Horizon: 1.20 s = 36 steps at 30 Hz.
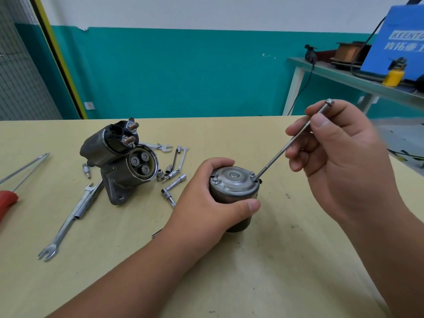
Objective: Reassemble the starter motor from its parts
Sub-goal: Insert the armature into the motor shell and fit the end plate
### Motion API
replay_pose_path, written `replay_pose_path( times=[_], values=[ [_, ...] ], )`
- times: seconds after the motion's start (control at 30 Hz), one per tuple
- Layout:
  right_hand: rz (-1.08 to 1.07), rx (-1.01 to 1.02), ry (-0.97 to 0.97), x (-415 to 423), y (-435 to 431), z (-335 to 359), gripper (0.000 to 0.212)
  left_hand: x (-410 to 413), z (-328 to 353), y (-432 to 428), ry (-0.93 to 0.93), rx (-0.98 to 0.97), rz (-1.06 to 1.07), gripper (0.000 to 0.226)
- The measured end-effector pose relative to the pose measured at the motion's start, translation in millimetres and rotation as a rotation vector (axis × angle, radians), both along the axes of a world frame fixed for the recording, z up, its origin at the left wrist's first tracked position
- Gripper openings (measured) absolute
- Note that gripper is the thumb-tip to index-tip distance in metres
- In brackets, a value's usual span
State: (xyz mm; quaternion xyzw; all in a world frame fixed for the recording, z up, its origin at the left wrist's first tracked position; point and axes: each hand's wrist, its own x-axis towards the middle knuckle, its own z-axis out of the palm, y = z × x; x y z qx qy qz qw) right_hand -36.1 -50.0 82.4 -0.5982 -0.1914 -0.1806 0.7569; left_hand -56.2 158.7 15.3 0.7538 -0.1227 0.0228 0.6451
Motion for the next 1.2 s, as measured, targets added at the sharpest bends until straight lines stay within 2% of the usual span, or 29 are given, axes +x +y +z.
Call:
replay_pose_path(
  times=[0.43,0.93,1.07,1.2],
  values=[
    [-0.097,-0.155,-0.045,-2.3,0.8,0.4,0.018,1.3,1.7,2.7,0.018,0.003,0.005,0.074],
    [-0.065,-0.242,-0.037,-5.5,0.2,5.8,0.015,1.0,2.9,0.6,0.005,0.047,-0.047,0.075],
    [-0.057,-0.421,-0.062,-6.0,5.4,-0.8,0.014,0.6,1.9,-1.4,-0.002,0.049,-0.045,0.074],
    [-0.024,-0.656,0.008,-2.4,18.7,-17.3,0.026,3.6,0.1,2.5,0.034,-0.030,-0.003,0.075]
  ],
)
